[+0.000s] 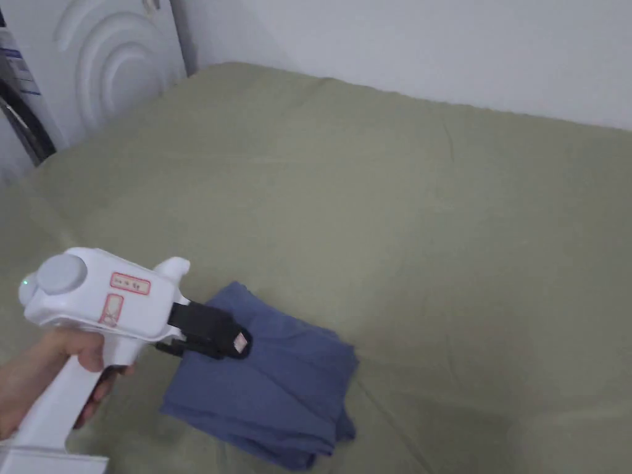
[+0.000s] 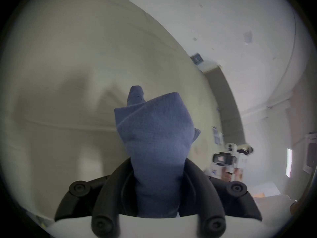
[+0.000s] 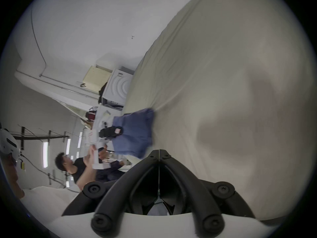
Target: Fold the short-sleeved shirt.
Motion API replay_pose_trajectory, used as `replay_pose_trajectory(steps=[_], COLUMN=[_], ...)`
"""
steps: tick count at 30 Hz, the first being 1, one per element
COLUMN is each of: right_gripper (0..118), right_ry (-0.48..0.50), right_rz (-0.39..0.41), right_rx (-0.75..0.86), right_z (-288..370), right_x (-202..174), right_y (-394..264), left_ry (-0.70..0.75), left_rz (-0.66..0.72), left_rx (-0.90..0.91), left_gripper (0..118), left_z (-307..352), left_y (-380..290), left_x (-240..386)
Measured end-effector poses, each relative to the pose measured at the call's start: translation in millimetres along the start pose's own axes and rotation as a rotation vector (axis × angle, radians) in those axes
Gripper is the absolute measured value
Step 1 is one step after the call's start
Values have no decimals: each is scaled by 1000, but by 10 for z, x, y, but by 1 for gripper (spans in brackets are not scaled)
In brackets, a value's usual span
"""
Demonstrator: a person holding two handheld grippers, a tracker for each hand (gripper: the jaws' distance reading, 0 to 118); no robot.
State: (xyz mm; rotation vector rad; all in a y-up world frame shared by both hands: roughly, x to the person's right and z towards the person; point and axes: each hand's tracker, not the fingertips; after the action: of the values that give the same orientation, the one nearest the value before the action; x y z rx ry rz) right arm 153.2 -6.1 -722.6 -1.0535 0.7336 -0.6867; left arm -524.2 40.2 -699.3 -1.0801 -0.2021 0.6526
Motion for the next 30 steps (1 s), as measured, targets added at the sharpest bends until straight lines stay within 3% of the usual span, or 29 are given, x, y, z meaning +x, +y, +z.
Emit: replay_pose_trajectory(steps=[5,6,11,14,15,17,18,21,22,23,24,25,26,27,28,30], right_gripper=[1,1,1,1,1,1,1,1,1,1,1,1,1,1,1,1], right_ry=[-16,-24,-80,-91,-93,-84,-85,-79,-80,-87,-107,-148,-177,-210,-248,-301], right_rz=[-16,-19,-30,-43,-47,-43,-37,-4,8,24,48,79,120,160,199,290], right_rx=[26,28,15,12,12,8,11,34,47,65,96,126,150,174,199,268], right_z=[-21,-33,-75,-110,-106,-112,-110,-57,-26,9,49,91,125,169,208,294], right_x=[5,3,35,68,87,80,59,-32,-62,-94,-141,-207,-272,-363,-457,-654], right_y=[81,87,152,173,192,196,195,183,179,175,175,173,168,160,159,148], left_ry=[47,55,83,101,110,116,108,211,259,312,407,433,419,516,575,434], left_rz=[94,119,133,75,59,82,99,162,153,137,111,108,58,32,4,30], left_rx=[0,-33,-81,-99,-95,-92,-91,3,52,97,196,296,342,388,481,503], left_gripper=[27,27,27,29,42,110,116,117,116,115,105,74,20,0,0,0], left_z=[284,253,172,149,148,157,253,305,505,553,585,622,569,469,419,371], left_y=[513,458,740,837,839,837,673,613,707,647,539,411,72,-88,-289,-439], left_x=[-783,-539,-846,-930,-891,-887,-713,-637,-1067,-1051,-985,-916,-292,-42,240,742])
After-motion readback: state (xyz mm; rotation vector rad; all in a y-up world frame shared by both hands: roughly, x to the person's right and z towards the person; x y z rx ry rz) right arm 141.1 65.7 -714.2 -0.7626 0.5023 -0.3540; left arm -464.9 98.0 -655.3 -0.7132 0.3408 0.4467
